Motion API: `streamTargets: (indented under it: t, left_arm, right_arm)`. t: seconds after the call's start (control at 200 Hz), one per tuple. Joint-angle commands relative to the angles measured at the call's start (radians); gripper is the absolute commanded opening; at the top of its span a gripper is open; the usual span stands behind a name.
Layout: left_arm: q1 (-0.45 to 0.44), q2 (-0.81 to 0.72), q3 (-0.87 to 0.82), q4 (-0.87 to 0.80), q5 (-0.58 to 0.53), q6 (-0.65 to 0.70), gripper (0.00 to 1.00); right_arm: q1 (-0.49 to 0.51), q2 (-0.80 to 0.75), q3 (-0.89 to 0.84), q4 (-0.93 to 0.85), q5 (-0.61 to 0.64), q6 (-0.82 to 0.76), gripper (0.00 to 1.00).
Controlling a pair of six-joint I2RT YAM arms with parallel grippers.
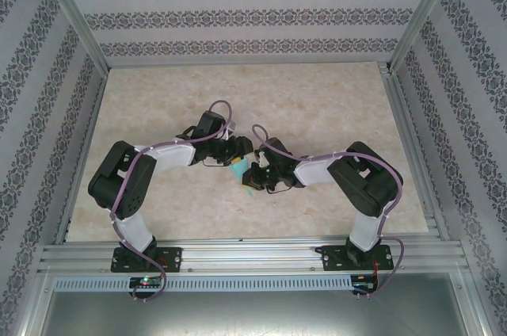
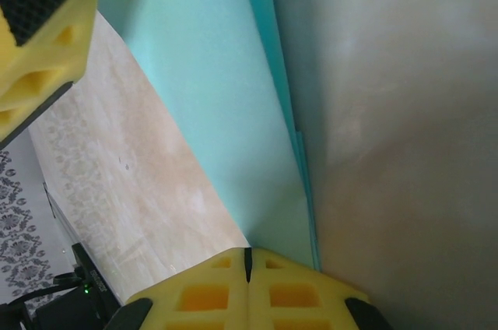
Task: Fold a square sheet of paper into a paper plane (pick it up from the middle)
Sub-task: Fold the wing for the fifth time at the center of the table.
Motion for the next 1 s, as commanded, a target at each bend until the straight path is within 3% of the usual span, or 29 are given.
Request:
streamTargets:
  t: [0.0,0.24,0.994]
  left_arm:
    - [-0.007,0.040,0.050,0.023,0.002,0.013,0.58]
    - [0.006,0.083,0.060,-0.030,-0.089,0.019,0.56]
    - [0.083,0.089,-0.033,-0.059,-0.177,-0.037,0.42]
  right_arm:
    - [0.012,0.060,-0.022,-0.143,0.042,-0.045,0.04]
    - [0.011,0.058,-0.027,-0.148,0.045,-0.047,0.04]
    - [0.012,0.074,-0.040,-0.141,0.037,-0.047,0.04]
